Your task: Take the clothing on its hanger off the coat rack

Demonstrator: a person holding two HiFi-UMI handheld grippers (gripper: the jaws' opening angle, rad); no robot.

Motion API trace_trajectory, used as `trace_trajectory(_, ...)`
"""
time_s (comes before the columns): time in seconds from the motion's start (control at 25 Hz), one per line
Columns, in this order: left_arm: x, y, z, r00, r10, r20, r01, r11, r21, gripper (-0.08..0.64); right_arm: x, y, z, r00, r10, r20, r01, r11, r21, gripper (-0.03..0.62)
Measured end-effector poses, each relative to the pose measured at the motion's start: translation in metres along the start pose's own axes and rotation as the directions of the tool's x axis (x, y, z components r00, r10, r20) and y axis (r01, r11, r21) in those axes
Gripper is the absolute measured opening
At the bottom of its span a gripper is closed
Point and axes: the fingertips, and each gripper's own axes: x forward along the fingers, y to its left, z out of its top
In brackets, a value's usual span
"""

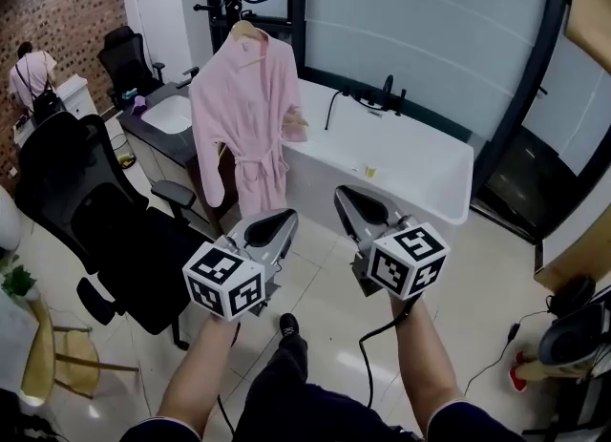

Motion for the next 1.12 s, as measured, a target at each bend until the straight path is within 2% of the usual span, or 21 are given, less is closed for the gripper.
trace_trajectory(0.24,0.066,0.026,-0.006,0.999,-0.038,-0.01,0.038,0.999,-0.007,0.009,0.03,-0.061,-0.001,1.0,-0.03,-0.003,0.03,1.0,-0.003,0.002)
trace_trajectory(0.72,0.204,0.126,0.025,1.0,-0.009,0.006,0.009,1.0,0.026,0.009,0.139,-0.186,0.022,1.0,0.026,0.006,-0.026,0.999,-0.03,0.002)
trace_trajectory(1.12,0.264,0.188,0.045,0.998,0.054,0.018,-0.055,0.997,0.054,0.009,0.212,-0.245,0.044,0.995,0.096,0.035,-0.094,0.994,-0.046,0.002)
